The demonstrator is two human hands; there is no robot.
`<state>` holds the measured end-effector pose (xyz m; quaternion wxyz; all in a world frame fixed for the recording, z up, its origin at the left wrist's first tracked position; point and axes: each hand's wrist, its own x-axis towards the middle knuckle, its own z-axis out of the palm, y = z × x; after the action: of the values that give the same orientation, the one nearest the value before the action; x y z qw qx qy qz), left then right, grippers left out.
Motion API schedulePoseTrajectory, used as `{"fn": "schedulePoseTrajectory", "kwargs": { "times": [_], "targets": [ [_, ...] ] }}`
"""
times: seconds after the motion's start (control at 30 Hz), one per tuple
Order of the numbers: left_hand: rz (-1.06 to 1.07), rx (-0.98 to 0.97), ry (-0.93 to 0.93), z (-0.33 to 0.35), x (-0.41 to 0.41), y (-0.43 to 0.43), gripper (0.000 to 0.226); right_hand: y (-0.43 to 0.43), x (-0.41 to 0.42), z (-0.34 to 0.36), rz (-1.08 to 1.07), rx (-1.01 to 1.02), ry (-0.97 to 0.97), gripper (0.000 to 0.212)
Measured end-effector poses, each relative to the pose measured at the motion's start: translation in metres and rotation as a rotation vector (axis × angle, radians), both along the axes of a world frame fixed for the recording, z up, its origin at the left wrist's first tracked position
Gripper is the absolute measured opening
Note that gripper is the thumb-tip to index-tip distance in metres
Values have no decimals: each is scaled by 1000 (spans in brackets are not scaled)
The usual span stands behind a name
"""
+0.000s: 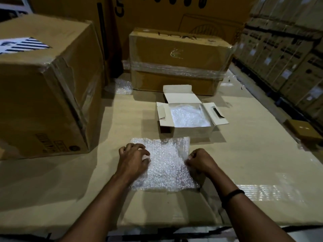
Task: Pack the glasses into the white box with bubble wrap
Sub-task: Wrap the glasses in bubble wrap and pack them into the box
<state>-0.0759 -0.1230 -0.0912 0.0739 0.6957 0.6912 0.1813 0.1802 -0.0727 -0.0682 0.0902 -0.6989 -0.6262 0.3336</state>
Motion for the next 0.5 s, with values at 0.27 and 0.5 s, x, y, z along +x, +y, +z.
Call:
{"fn": "schedulePoseTrajectory", "kwargs": {
  "times": [0.27, 0.5],
  "targets": [
    [-93, -11, -389, 58, 50, 40, 86, 5, 24, 65, 291, 92, 502, 17],
    [-245, -363, -969, 96, 69, 78, 56, 53, 42, 116, 567, -77, 289, 22]
  ]
}}
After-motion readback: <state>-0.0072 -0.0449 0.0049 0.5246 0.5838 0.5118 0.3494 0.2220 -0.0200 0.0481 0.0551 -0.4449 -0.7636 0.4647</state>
